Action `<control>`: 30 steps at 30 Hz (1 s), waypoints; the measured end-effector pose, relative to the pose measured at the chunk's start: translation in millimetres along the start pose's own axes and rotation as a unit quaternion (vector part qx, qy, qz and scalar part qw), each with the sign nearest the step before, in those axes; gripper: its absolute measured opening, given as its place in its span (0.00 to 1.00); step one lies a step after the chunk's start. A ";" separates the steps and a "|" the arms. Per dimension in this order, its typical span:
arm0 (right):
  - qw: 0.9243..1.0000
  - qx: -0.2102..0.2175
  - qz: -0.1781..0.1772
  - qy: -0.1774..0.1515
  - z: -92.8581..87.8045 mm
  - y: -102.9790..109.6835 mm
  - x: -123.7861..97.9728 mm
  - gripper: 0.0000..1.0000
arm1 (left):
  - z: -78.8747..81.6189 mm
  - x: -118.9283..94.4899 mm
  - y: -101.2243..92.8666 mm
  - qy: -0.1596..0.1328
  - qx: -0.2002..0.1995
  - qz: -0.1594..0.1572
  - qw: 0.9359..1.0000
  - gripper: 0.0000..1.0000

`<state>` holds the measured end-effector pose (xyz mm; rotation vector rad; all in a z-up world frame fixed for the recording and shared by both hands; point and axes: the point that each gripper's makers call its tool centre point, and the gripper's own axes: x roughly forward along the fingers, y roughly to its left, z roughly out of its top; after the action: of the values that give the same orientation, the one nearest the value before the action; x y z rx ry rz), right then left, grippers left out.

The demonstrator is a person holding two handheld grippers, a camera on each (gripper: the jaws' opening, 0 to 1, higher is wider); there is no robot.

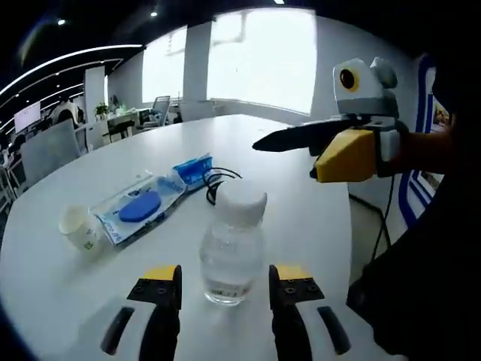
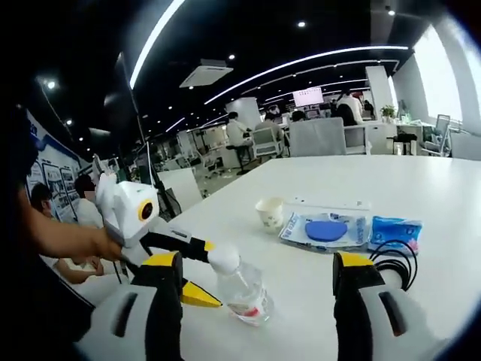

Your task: Arrange the tabletop items into an orderly group along one side of the table until the central work area is clear of visible clutter.

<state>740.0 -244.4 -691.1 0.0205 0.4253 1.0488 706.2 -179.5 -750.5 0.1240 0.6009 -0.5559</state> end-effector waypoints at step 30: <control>0.996 -0.006 -0.082 0.031 -31.9 -62.1 -43.2 0.98 | 44.4 17.0 -13.4 0.040 0.098 -0.066 0.992 0.23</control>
<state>762.4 -318.1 -719.5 -0.0567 0.4688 0.8921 733.0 -210.6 -723.0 0.2943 0.6353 -0.7414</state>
